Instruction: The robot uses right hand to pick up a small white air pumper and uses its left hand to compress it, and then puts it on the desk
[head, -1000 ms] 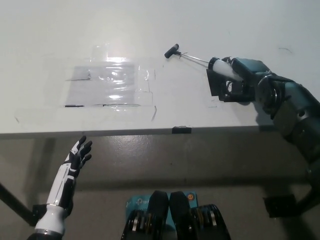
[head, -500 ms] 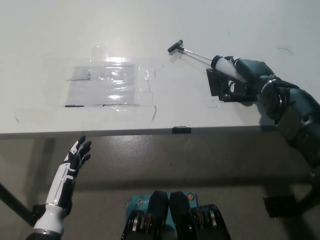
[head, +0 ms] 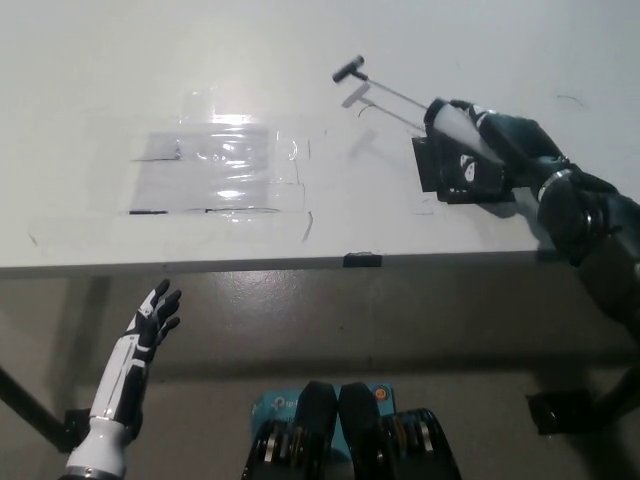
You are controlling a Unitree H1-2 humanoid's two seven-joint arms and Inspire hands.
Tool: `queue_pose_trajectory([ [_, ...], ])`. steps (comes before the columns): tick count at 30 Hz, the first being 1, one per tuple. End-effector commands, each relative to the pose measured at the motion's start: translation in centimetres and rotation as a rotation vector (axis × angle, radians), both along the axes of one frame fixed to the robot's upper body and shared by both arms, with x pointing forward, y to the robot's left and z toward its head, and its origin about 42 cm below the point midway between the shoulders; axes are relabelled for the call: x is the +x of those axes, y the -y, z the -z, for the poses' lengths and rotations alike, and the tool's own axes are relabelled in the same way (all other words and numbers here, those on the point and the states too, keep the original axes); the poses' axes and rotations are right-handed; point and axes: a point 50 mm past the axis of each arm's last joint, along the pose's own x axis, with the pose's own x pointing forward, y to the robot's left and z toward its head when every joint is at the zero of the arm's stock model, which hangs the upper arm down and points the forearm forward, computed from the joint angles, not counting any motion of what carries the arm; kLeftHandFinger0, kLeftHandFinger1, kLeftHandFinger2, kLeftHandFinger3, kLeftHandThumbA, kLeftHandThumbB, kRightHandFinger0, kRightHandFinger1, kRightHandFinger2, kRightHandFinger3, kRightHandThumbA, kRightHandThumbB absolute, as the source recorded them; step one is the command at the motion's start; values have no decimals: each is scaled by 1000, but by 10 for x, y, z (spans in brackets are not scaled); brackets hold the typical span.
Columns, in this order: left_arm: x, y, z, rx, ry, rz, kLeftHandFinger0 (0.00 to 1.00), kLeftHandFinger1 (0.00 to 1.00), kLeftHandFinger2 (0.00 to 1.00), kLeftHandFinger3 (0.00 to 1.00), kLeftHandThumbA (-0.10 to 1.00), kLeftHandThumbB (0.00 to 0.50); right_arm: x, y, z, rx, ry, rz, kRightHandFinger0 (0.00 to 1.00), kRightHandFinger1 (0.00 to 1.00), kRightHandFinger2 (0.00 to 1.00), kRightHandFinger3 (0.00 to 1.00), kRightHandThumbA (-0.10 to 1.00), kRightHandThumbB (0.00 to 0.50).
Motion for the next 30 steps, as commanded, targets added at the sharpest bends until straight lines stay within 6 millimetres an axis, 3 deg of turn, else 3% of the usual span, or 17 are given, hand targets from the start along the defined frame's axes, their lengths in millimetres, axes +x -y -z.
queue_pose_trajectory([
  [1, -18, -2, -8, -23, 60, -6, 1000, 1000, 1000, 1000, 1000, 128, -15, 4, -31, 67, 104, -99, 31, 468, 838, 937, -100, 106],
  [4, -22, -1, -15, -19, 90, -4, 1000, 1000, 1000, 1000, 1000, 95, -31, 5, -36, 69, 149, -134, 6, 423, 796, 872, -100, 121],
  [6, -31, 1, -17, -17, 91, -12, 1000, 1000, 1000, 1000, 1000, 102, -44, 5, -34, 73, 157, -146, 14, 435, 804, 873, -100, 125],
  [8, -33, 3, -22, -16, 119, -12, 1000, 1000, 1000, 1000, 1000, 76, -56, 4, -36, 79, 160, -159, 23, 445, 812, 869, -100, 117],
  [10, -32, 3, -30, -18, 140, -20, 1000, 1000, 1000, 1000, 1000, 71, -68, 1, -40, 73, 167, -180, 46, 469, 826, 810, -100, 114],
  [15, -31, 3, -47, -64, 181, -26, 1000, 1000, 1000, 1000, 1000, 31, -98, -7, -43, 83, 189, -241, 87, 512, 843, 760, -100, 156],
  [16, -30, 4, -51, -57, 197, -41, 1000, 1000, 1000, 1000, 1000, 41, -105, -10, -44, 82, 192, -254, 59, 488, 826, 756, -100, 166],
  [19, -25, 2, -64, -64, 229, -47, 1000, 1000, 1000, 1000, 1000, 44, -120, -18, -47, 74, 213, -289, 93, 545, 897, 809, -100, 182],
  [23, -13, 1, -78, -120, 257, -54, 1000, 1000, 1000, 1000, 1000, 72, -136, -24, -52, 77, 220, -333, 121, 582, 906, 911, -100, 182],
  [26, -7, 2, -90, -117, 292, -72, 1000, 1000, 1000, 1000, 1000, 69, -151, -29, -51, 79, 233, -378, 119, 577, 893, 902, -100, 177],
  [30, -2, 2, -100, -138, 304, -86, 1000, 1000, 1000, 1000, 1000, 108, -167, -35, -49, 91, 238, -416, 126, 573, 877, 855, -100, 199],
])
